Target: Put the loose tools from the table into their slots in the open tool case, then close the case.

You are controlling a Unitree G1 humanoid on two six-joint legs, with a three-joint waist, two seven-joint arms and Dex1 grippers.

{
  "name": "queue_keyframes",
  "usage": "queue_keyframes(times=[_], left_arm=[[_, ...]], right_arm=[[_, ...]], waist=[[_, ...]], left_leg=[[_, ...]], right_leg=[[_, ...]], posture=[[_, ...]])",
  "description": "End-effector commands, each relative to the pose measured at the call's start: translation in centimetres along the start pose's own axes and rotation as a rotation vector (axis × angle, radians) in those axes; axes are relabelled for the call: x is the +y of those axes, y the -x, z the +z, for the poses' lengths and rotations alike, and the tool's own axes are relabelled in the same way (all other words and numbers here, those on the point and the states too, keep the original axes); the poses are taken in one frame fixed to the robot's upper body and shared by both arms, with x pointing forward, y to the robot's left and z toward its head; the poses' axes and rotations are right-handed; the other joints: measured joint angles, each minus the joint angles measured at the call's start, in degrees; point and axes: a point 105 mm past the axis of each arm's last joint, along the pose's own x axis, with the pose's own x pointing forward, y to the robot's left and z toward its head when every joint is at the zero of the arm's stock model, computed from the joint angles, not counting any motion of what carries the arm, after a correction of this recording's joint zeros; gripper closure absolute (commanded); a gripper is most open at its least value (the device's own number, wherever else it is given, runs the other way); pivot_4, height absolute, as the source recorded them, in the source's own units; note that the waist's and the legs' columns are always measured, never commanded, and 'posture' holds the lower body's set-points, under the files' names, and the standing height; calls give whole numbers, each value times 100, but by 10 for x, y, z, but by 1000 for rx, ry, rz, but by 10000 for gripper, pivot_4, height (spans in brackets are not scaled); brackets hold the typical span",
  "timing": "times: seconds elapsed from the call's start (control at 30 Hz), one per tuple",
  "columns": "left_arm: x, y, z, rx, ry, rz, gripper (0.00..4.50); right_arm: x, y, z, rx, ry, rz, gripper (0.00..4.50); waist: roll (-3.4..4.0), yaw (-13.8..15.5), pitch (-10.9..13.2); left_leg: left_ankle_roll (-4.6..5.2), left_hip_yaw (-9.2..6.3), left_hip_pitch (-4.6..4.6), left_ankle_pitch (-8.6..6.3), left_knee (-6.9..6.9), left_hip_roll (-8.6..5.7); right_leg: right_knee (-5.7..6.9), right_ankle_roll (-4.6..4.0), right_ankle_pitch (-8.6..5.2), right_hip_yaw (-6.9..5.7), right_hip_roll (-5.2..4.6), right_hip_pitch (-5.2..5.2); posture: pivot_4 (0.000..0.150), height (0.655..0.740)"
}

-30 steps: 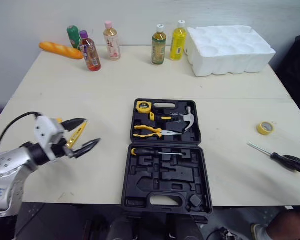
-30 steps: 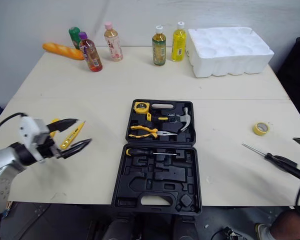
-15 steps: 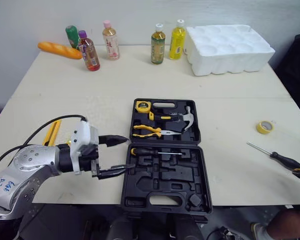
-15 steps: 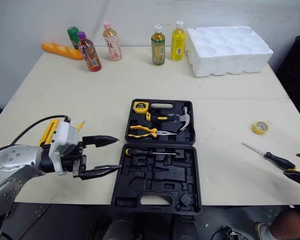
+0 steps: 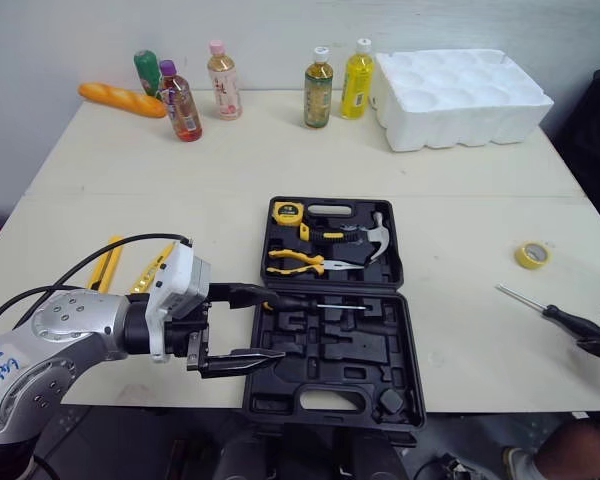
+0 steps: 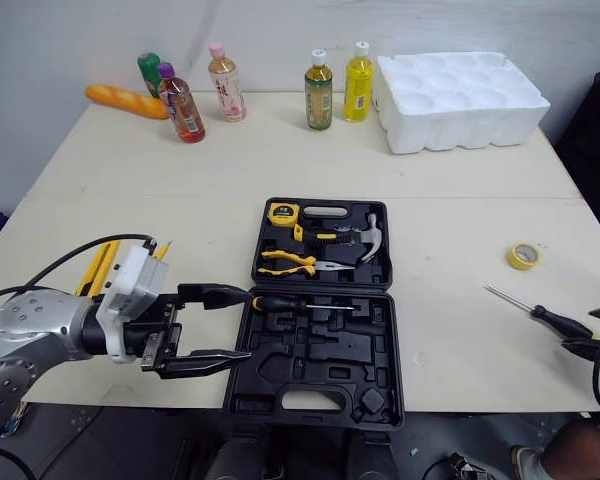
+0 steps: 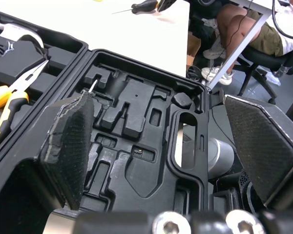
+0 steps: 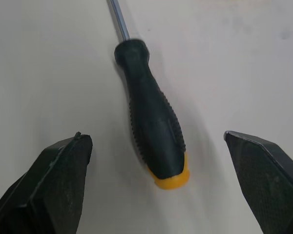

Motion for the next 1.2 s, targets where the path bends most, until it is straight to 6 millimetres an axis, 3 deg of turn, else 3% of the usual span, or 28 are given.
queue_keyframes(times=[0.03, 0.8, 0.9, 1.1, 1.2], left_arm=[[-5, -3, 11, -11, -77, -19, 531], [-3, -8, 10, -4, -89, -44, 531], [-3, -8, 9, 0, -87, -43, 0], [-3, -8, 8, 6, -88, -40, 0], [-3, -8, 7, 7, -87, -42, 0]], right_arm=[[-3, 1, -4, 50, 2, -14, 0], [5, -27, 10, -53, 25, 25, 0], [7, -31, 18, -88, 10, 52, 7129], [8, -33, 17, -80, -19, 63, 33798], [7, -33, 19, -95, -25, 58, 34222]], waist=[[0, 0, 0], [-17, -89, 10], [-19, -120, 11], [-21, -110, 12], [-22, -104, 13]], left_leg=[[0, 0, 0, 0, 1, 0], [-8, 0, 3, 4, 7, 10], [-11, -1, 3, 6, 7, 12], [-11, -3, 3, 7, 7, 12], [-11, -3, 3, 7, 8, 11]], right_leg=[[0, 0, 0, 0, 0, 0], [5, 0, 0, 3, 14, 4], [7, 0, 0, 3, 16, 4], [7, 0, 0, 2, 17, 5], [7, 0, 0, 2, 16, 5]], posture=[[1500, 7400], [1500, 7400], [1500, 7400], [1500, 7400], [1500, 7400]])
